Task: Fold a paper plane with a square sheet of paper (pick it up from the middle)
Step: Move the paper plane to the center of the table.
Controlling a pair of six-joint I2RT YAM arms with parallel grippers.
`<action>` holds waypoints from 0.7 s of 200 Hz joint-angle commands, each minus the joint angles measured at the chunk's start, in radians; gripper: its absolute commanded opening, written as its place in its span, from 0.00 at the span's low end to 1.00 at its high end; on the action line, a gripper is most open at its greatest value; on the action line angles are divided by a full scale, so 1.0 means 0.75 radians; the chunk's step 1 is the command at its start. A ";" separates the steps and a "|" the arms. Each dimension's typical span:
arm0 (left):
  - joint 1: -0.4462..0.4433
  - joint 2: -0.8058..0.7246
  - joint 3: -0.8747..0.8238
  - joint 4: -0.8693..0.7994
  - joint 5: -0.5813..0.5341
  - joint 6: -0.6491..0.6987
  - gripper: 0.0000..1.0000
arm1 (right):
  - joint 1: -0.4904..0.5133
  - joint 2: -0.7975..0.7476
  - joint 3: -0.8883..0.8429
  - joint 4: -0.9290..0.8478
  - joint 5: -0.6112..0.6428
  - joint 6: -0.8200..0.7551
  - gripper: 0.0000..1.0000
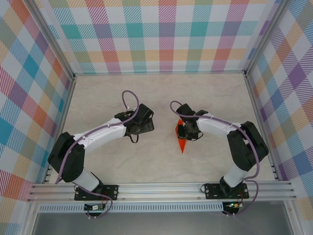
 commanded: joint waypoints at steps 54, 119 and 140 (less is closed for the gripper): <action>0.011 0.012 0.031 -0.054 -0.013 -0.007 1.00 | 0.010 0.074 0.046 -0.017 0.005 0.006 0.21; 0.012 0.030 0.062 -0.112 -0.042 -0.006 1.00 | 0.014 0.135 0.032 0.007 -0.003 0.017 0.21; 0.013 0.013 0.054 -0.125 -0.057 -0.024 1.00 | 0.016 0.155 0.019 0.018 -0.005 0.025 0.19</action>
